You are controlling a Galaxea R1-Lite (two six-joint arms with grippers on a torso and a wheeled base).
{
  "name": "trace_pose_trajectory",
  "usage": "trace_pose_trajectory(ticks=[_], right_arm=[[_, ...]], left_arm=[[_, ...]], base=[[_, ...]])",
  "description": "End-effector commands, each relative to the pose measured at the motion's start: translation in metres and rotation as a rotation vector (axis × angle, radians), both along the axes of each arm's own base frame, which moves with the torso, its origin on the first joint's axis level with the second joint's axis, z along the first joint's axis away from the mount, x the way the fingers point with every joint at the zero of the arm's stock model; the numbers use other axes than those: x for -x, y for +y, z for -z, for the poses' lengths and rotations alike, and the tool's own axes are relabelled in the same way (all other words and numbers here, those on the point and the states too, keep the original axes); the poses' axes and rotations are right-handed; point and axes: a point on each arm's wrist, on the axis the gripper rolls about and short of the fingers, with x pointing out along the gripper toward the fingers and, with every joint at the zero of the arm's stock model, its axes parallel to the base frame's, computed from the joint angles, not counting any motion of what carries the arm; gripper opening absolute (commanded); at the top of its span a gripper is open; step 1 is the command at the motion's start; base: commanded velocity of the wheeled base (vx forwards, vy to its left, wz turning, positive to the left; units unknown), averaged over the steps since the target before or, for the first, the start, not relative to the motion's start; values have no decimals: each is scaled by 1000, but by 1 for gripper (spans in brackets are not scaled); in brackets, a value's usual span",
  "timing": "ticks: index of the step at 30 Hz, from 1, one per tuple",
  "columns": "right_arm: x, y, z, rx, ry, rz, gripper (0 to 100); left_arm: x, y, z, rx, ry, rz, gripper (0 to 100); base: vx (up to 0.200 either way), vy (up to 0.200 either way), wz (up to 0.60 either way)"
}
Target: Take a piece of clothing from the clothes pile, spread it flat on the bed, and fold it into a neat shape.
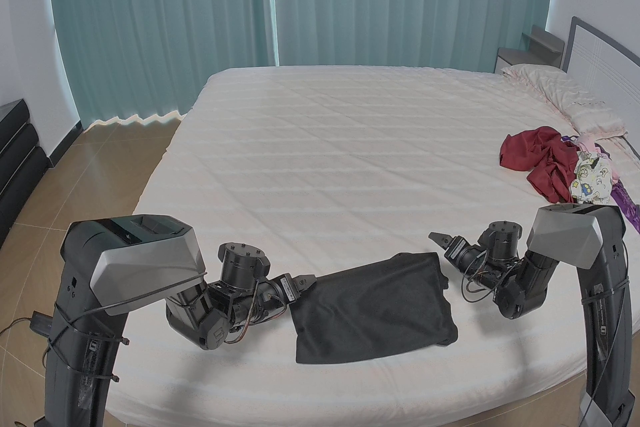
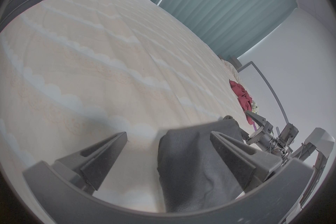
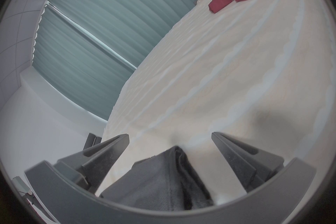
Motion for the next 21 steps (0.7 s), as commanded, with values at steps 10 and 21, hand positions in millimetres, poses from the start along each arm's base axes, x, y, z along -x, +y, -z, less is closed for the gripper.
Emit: trace_pose_trajectory(ticks=[10,21], right_arm=[[27,-62,-101,6,-161,198,100],[161,-67,-192,68,-333,203,100]], left_arm=[[-15,60,-113,-18,-292,-135,100],[113,126,-189,-43,-390,-307,100]], base=[[0,0,0],[0,0,0]])
